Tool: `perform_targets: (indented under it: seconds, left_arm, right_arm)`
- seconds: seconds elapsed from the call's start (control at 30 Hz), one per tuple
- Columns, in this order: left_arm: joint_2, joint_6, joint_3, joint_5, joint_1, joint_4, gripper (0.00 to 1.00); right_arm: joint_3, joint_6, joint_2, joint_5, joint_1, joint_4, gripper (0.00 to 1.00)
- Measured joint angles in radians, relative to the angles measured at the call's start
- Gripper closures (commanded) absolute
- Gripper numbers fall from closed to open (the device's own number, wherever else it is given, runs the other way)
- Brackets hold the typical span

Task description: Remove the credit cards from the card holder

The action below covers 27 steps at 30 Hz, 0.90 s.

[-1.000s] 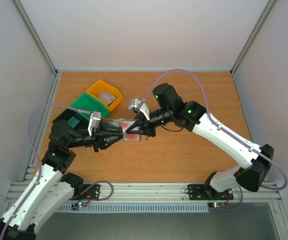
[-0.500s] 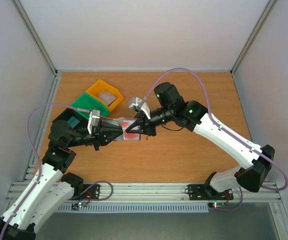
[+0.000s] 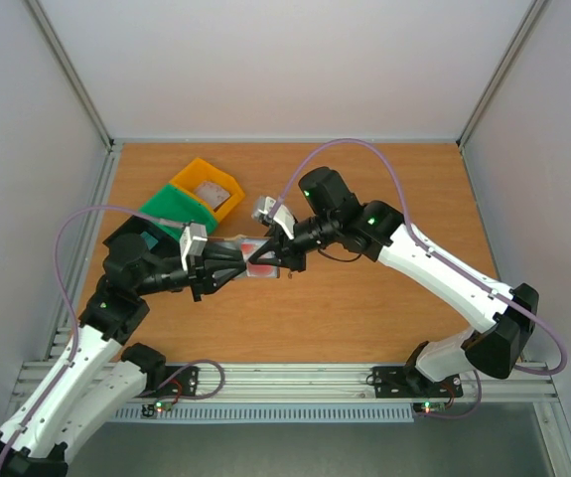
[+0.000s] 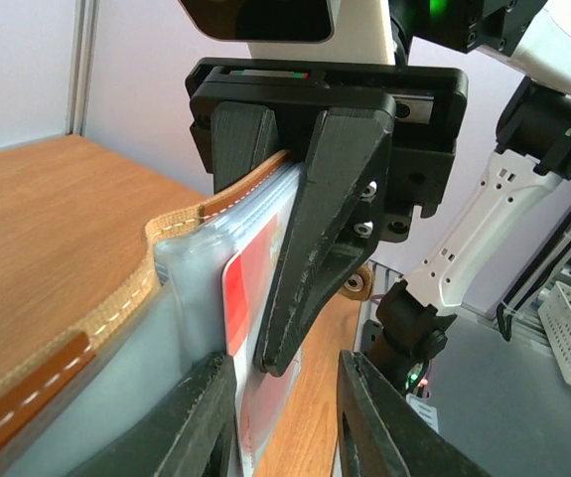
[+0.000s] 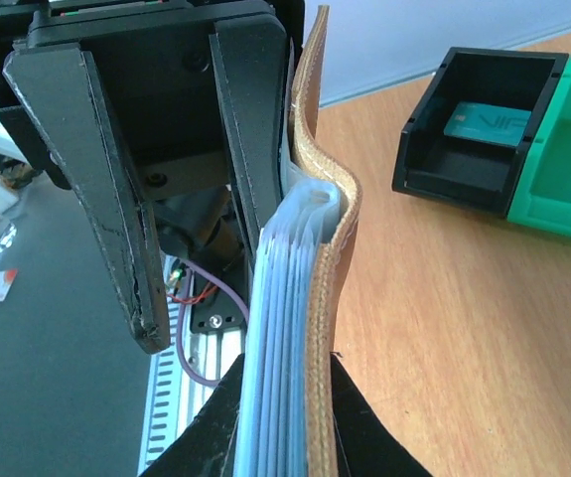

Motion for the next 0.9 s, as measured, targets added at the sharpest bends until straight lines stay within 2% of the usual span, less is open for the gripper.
perform_targets:
  seconds: [0.1, 0.13, 0.23, 0.27, 0.47, 0.73, 0.9]
  left_arm:
    - [0.0, 0.002, 0.0, 0.013, -0.001, 0.0, 0.68]
    - [0.0, -0.007, -0.002, 0.024, -0.001, 0.011, 0.73]
    - [0.003, -0.076, -0.032, 0.067, 0.006, 0.1, 0.97]
    - [0.006, -0.099, -0.04, 0.072, 0.009, 0.124, 0.99]
    - [0.011, -0.156, -0.046, 0.089, 0.011, 0.193, 1.0]
    - [-0.004, -0.166, -0.041, 0.076, 0.024, 0.175, 1.0]
    - [-0.009, -0.143, -0.026, 0.054, 0.044, 0.124, 1.0]
  right_arm:
    - [0.0, -0.01, 0.0, -0.002, 0.0, -0.003, 0.92]
    - [0.0, -0.013, 0.0, -0.005, 0.0, -0.005, 0.92]
    - [0.0, -0.018, -0.002, -0.016, 0.0, -0.006, 0.92]
    - [0.0, -0.019, -0.004, -0.024, 0.0, -0.011, 0.92]
    - [-0.012, -0.011, -0.036, -0.04, 0.0, 0.005, 0.92]
    - [-0.12, 0.039, -0.092, -0.061, -0.015, 0.126, 0.92]
    - [-0.142, 0.054, -0.101, -0.064, -0.034, 0.135, 0.92]
